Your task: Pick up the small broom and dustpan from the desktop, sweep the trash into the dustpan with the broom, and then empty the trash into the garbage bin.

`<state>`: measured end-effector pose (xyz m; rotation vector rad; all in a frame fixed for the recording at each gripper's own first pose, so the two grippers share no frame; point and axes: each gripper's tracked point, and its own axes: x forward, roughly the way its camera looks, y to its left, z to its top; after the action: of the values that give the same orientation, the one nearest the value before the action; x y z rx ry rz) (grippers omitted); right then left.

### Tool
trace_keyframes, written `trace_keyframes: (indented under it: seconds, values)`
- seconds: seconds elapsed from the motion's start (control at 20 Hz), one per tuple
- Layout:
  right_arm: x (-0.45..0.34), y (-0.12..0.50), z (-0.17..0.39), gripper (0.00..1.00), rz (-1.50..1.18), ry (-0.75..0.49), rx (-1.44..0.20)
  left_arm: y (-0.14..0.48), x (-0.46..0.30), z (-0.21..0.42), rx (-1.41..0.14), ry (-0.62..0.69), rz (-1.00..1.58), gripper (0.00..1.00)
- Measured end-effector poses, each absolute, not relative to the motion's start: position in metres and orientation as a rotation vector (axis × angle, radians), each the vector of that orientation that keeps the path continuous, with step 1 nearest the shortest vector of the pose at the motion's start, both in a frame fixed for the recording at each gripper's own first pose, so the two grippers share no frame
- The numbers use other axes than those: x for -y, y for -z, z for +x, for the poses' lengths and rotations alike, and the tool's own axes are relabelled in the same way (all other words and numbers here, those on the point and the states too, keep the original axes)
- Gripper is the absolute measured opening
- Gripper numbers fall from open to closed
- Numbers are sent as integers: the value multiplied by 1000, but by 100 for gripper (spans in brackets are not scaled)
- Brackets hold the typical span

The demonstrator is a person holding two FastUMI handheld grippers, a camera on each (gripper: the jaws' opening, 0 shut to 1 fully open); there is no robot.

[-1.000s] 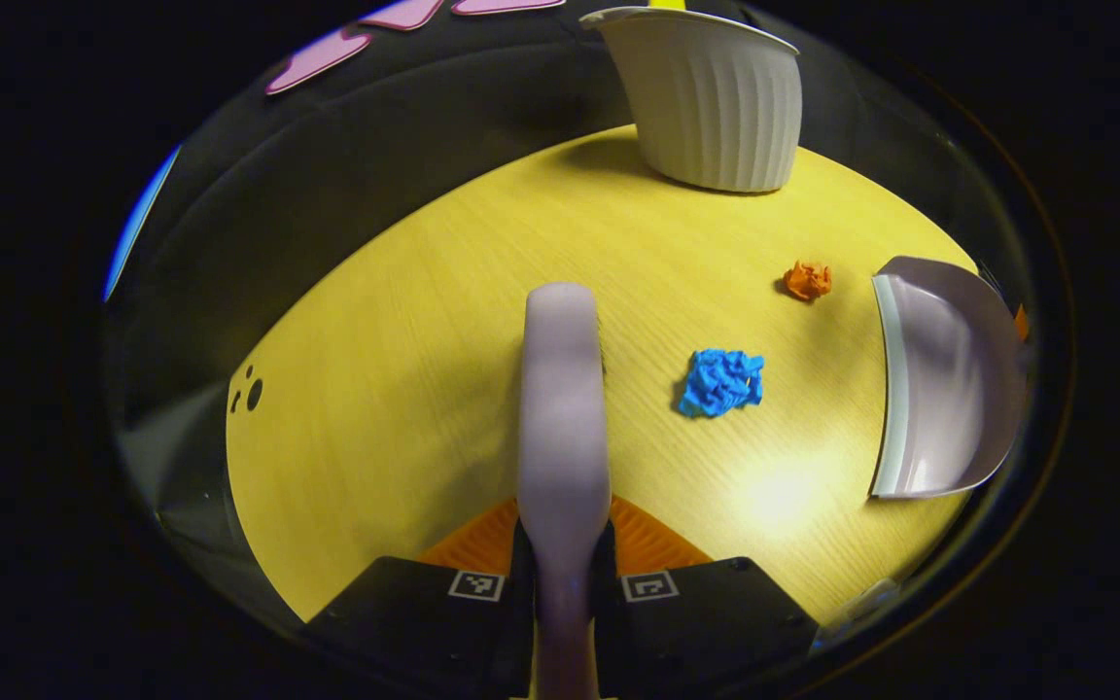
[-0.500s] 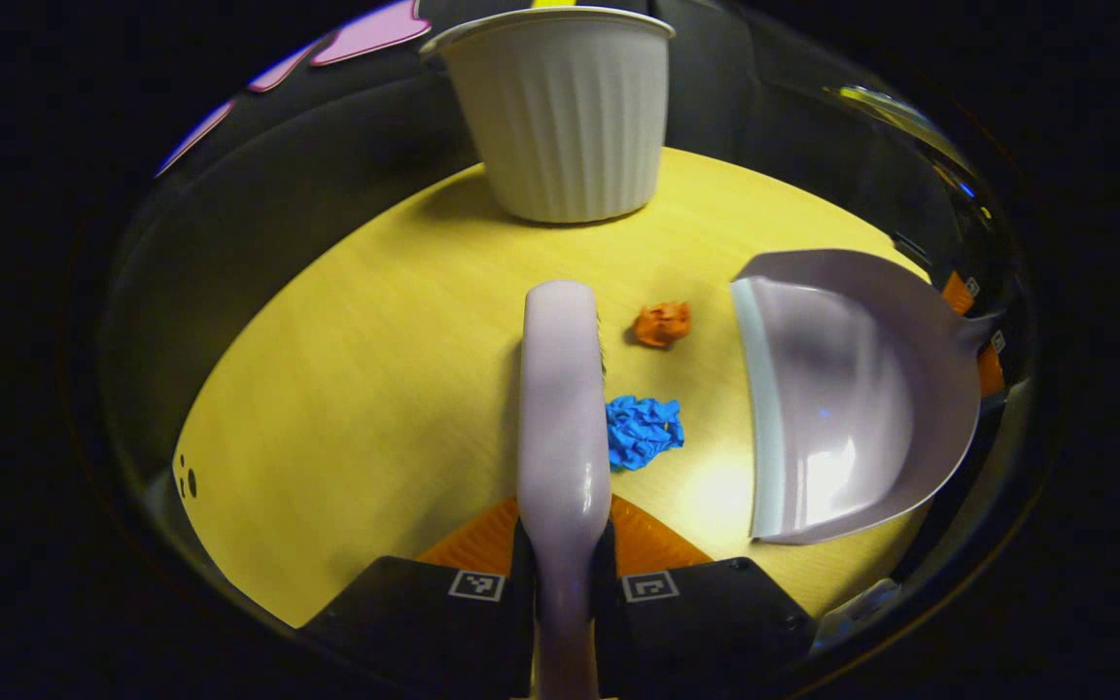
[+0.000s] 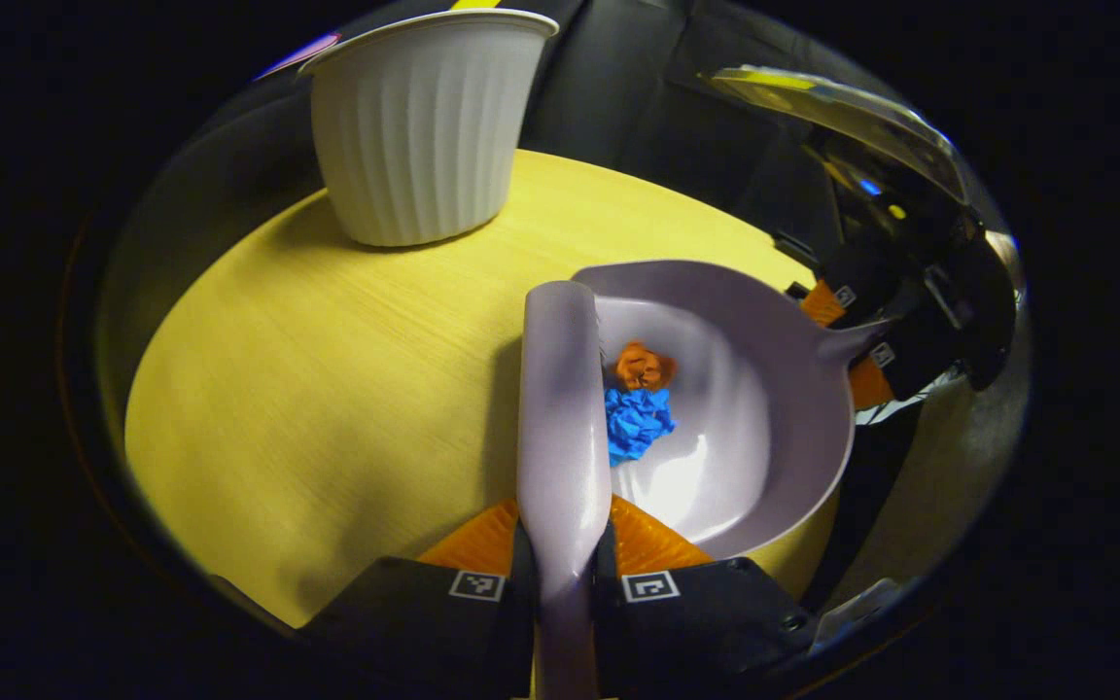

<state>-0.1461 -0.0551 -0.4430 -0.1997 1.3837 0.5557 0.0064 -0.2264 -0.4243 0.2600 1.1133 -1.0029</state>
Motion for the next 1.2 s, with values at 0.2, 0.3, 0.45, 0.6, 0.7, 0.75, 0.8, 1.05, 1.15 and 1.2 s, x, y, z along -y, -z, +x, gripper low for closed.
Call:
trace_keyframes:
  seconds: [0.2, 0.3, 0.45, 0.6, 0.7, 0.75, 0.8, 1.05, 1.15, 1.2]
  values:
    - [49, 446, -146, 36, -145, -523, -1363, 419, 229, 3, -1129, 996, 187, 29]
    - [45, 446, -147, 34, -90, -480, -1355, 412, 220, 5, -1120, 962, 161, 27]
    - [38, 448, -152, 36, -11, -404, -1337, 394, 206, 9, -1061, 896, 122, 29]
    - [34, 444, -155, 37, 2, -321, -1323, 358, 192, 25, -994, 828, 32, 29]
    - [29, 439, -158, 36, 26, -256, -1330, 330, 177, 40, -933, 774, -32, 29]
    - [28, 435, -158, 40, 38, -220, -1334, 319, 168, 47, -907, 747, -51, 29]
    - [27, 431, -158, 40, 45, -182, -1333, 313, 157, 49, -890, 723, -53, 29]
    - [17, 393, -159, 36, 138, 2, -1292, 310, 110, 71, -863, 653, 137, 29]
    - [20, 382, -163, 36, 162, 53, -1266, 316, 103, 78, -874, 636, 159, 29]
    - [18, 378, -163, 36, 156, 77, -1254, 319, 102, 80, -881, 632, 156, 29]
